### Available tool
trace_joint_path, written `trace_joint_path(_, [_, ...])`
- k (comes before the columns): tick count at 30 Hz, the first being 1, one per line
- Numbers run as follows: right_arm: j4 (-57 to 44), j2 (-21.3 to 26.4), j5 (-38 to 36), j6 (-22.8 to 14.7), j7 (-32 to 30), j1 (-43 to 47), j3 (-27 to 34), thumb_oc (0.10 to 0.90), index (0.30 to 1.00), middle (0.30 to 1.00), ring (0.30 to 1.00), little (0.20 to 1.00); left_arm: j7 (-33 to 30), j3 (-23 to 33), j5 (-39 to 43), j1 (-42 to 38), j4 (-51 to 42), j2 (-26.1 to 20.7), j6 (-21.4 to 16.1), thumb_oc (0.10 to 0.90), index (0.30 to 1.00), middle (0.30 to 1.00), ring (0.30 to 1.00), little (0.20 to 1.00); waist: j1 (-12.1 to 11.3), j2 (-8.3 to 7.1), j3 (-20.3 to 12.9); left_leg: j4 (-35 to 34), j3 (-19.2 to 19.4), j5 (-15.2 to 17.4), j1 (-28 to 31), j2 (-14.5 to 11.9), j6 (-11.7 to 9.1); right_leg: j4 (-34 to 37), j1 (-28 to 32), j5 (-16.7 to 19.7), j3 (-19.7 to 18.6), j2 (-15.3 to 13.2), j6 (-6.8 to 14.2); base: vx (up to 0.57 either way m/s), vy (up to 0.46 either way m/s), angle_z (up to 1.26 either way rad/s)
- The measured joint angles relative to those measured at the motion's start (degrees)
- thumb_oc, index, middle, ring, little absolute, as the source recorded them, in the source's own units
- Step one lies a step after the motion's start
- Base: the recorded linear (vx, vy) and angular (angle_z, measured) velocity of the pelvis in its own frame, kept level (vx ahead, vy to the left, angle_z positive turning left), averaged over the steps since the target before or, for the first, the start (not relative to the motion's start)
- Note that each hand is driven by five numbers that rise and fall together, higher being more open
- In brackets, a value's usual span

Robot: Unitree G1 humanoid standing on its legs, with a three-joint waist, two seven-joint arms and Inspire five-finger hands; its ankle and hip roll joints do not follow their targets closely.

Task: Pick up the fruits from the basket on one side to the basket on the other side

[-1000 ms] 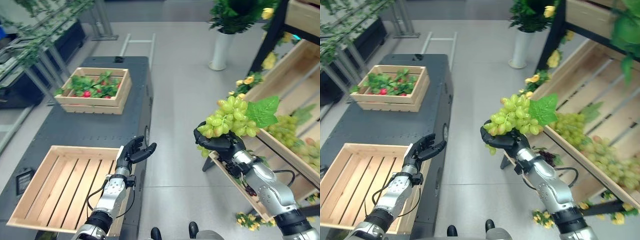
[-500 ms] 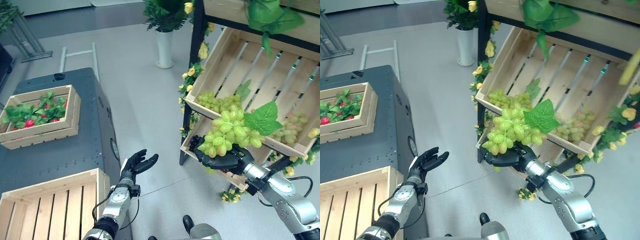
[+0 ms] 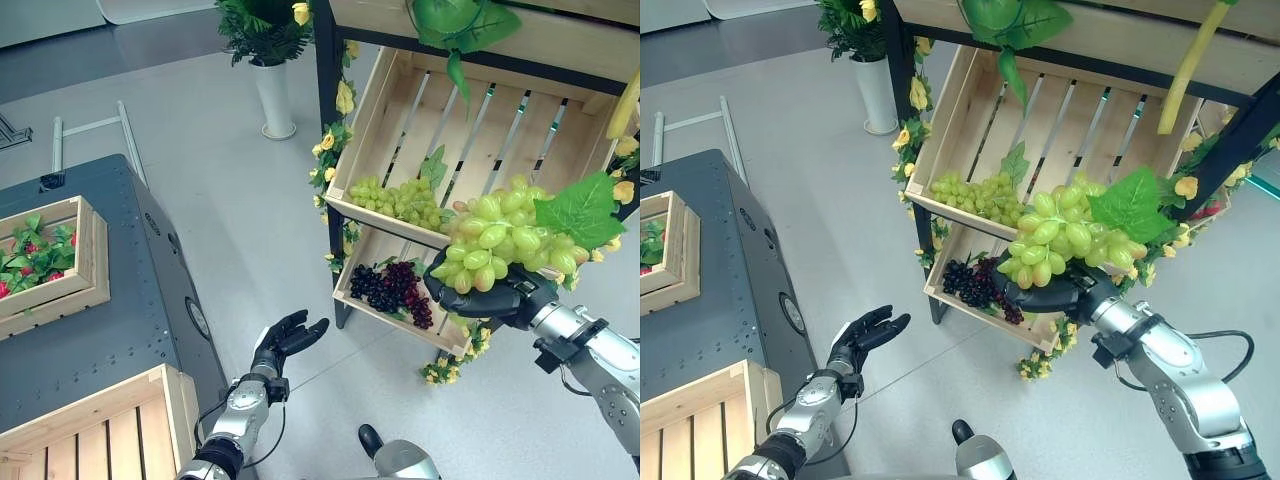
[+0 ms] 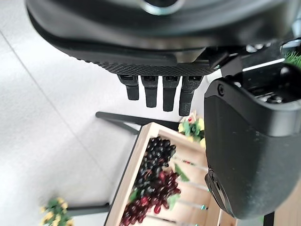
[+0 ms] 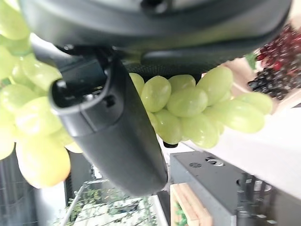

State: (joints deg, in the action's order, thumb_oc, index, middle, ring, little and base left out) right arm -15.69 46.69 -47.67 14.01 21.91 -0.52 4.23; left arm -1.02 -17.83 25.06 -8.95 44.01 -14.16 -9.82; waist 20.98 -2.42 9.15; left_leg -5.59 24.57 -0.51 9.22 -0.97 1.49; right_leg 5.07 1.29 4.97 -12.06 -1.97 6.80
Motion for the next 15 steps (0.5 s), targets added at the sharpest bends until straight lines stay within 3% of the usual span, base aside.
trace_joint_path(6, [6.76, -0.1, -10.67, 4.41, -3.82, 8.48, -0.6, 0.4, 0.3, 0.3, 0.3, 0.3, 1.46, -0.57, -0.03, -0.01, 0.0, 0.0, 0.88, 0.8, 0.9, 0.9, 0.9, 0.9, -1.64, -1.06, -0.66, 0.01, -0.67, -0.2, -0.3, -0.04, 0.26, 0.0, 0.01, 0.23, 0.41, -0.13, -0.35, 0.0, -0.017, 0.05])
trace_joint_path(12, [11.14, -0.67, -19.81, 8.5, -9.32, 12.55, -2.97, 0.4, 0.3, 0.3, 0.3, 0.3, 2.03, -1.6, -0.18, 0.04, 0.02, -0.22, 1.0, 0.8, 0.9, 0.9, 0.9, 0.9, -5.11, -1.35, -0.84, 0.16, -2.25, -0.53, -0.76, -0.03, 0.36, -0.03, 0.39, 0.18, 2.33, -0.4, -0.5, -0.02, -0.052, 0.15])
trace_joint_path(15, [14.28, -1.13, -22.58, 8.71, -12.33, 14.96, -4.94, 0.4, 0.3, 0.3, 0.3, 0.3, 2.78, -1.63, -0.23, 0.02, 0.11, -0.62, 1.01, 0.8, 0.9, 0.9, 0.9, 0.9, -6.51, -1.43, -0.89, 0.03, -2.98, -0.57, -0.94, 0.08, 0.34, -0.02, 0.4, 0.17, 3.3, -0.5, -0.51, 0.01, -0.007, 0.13])
